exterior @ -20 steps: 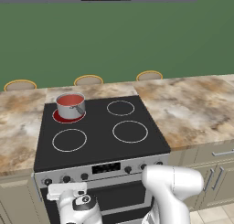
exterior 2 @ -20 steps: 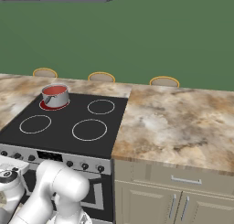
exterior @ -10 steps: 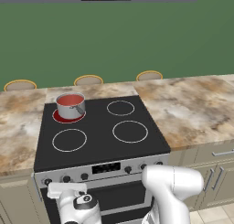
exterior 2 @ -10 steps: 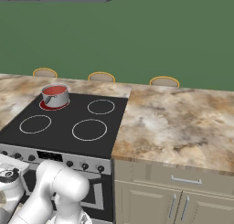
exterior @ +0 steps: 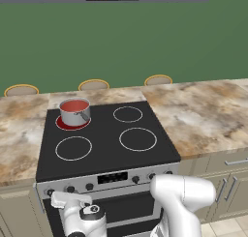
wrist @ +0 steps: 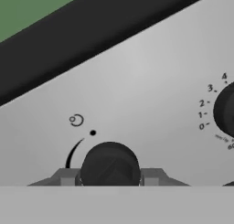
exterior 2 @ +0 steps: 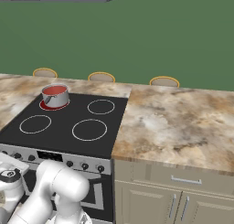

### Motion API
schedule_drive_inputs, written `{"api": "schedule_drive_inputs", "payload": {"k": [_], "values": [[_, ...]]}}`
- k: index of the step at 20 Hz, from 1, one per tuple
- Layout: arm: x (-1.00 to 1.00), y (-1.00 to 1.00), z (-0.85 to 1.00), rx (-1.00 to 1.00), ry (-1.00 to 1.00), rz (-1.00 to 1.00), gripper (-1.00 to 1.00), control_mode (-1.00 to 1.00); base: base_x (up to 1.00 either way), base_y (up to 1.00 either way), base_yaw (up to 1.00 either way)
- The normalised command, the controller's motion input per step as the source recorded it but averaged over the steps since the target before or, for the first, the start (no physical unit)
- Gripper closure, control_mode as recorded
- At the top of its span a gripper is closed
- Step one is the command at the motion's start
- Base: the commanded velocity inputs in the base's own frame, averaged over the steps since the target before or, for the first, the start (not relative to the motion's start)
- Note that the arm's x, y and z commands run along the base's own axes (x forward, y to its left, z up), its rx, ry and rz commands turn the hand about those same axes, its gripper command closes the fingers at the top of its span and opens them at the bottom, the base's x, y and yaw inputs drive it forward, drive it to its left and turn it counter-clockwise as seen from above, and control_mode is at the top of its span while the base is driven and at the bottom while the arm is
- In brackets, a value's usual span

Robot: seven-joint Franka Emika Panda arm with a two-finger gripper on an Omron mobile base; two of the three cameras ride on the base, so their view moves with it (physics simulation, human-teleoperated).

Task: Wait until the marinara sauce is simmered to a deep red color and then turn off the stove.

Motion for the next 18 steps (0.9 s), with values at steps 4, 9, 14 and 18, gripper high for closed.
{"api": "schedule_drive_inputs", "payload": {"k": [4,9,14,18], "values": [[0.0,0.0,0.0,0.12,0.05,-0.04,1.0,-1.0,0.0,0.0,0.0],[0.0,0.0,0.0,0.12,0.05,-0.06,1.0,-1.0,0.0,0.0,0.0],[0.0,0.0,0.0,0.13,0.05,-0.06,1.0,-1.0,0.0,0.0,0.0],[0.0,0.0,0.0,0.14,0.05,-0.07,1.0,-1.0,0.0,0.0,0.0]]}}
